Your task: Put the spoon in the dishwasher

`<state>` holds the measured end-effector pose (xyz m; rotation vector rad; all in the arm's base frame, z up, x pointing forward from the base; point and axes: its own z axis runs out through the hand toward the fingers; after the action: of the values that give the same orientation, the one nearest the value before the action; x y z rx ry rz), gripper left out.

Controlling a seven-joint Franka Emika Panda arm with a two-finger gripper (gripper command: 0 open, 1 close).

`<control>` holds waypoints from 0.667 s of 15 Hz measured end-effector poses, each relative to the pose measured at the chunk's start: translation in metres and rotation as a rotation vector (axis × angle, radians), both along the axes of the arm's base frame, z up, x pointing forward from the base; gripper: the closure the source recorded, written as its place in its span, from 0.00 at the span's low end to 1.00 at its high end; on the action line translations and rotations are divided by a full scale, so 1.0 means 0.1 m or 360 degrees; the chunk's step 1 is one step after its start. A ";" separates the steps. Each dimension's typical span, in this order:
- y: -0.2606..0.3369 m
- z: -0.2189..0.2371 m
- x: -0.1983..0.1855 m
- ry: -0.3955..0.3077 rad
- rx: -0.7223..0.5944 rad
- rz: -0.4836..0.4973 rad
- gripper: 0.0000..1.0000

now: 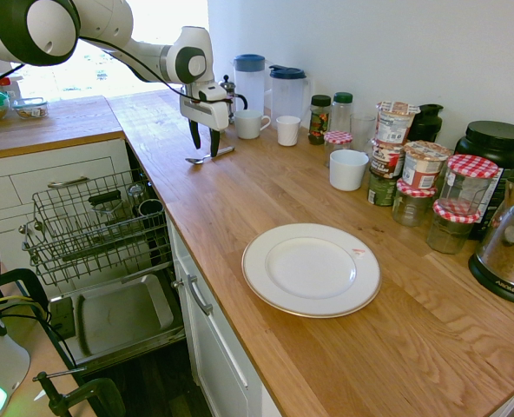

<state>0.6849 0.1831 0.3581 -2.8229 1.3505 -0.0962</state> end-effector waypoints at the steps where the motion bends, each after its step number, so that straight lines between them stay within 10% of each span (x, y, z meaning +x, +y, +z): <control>1: 0.00 -0.04 0.01 0.0011 -0.0003 -0.0003 0.00; 5: -0.03 -0.17 0.03 0.0044 -0.0010 -0.0013 0.00; 6: -0.04 -0.18 0.03 0.0048 -0.0012 -0.0015 1.00; 10: -0.05 -0.20 0.02 0.0064 -0.0016 -0.0018 1.00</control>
<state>0.6870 0.1785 0.3382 -2.8410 1.3775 -0.0466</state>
